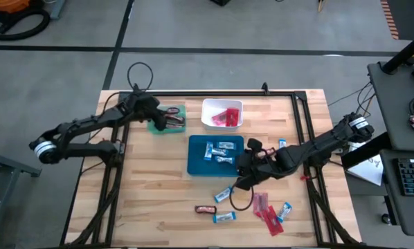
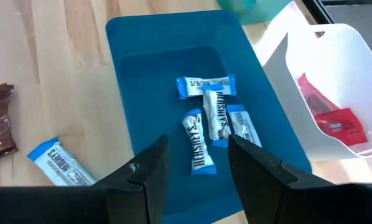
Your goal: Sort candy
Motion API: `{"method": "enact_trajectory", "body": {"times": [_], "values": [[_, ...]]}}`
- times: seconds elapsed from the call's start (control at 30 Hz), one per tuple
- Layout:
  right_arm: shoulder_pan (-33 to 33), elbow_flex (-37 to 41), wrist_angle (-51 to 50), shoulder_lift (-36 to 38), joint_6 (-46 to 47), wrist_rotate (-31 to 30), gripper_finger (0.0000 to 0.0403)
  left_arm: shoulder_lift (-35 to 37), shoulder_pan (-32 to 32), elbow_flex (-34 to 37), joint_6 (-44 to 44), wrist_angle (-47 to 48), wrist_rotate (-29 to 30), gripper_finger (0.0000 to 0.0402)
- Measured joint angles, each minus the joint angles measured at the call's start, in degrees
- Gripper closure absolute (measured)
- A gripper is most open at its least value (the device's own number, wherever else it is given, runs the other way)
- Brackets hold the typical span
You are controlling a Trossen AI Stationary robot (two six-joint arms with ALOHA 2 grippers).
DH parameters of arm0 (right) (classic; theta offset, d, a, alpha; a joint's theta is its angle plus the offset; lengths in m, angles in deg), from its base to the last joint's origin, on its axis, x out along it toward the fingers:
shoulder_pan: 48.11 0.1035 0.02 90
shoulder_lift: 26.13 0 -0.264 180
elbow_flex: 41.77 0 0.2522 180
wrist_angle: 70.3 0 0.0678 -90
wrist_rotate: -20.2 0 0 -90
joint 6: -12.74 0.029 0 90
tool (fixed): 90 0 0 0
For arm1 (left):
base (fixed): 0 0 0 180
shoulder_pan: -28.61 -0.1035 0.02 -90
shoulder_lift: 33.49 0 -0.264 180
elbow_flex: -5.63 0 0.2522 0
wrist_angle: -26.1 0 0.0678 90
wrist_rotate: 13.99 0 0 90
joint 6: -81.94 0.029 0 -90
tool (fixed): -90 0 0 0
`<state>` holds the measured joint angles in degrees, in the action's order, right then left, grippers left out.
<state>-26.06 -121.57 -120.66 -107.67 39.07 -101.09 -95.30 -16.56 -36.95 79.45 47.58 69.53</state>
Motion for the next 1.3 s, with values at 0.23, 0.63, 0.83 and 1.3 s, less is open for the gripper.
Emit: {"method": "enact_trajectory", "body": {"times": [0.23, 0.63, 0.83, 1.3], "values": [[-0.74, 0.00, 0.00, 0.00, -0.39, 0.20, 0.0248, -5.90, -0.08, -0.71, -0.50, -1.67, -0.08, 0.0400], [-0.74, 0.02, -0.18, 0.00, 0.03, 0.36, 0.0248, -10.94, -0.02, -5.91, -0.75, -2.23, -0.06, 0.0335], [-0.74, 0.04, -0.81, 0.11, 1.75, 2.92, 0.0248, -10.54, -0.02, -8.51, -0.75, 0.93, -0.06, 0.0295], [-4.60, -0.42, -19.75, 4.10, 20.10, 3.40, 0.0251, -4.29, 8.31, -12.74, -1.76, 10.33, -0.08, 0.0284]]}}
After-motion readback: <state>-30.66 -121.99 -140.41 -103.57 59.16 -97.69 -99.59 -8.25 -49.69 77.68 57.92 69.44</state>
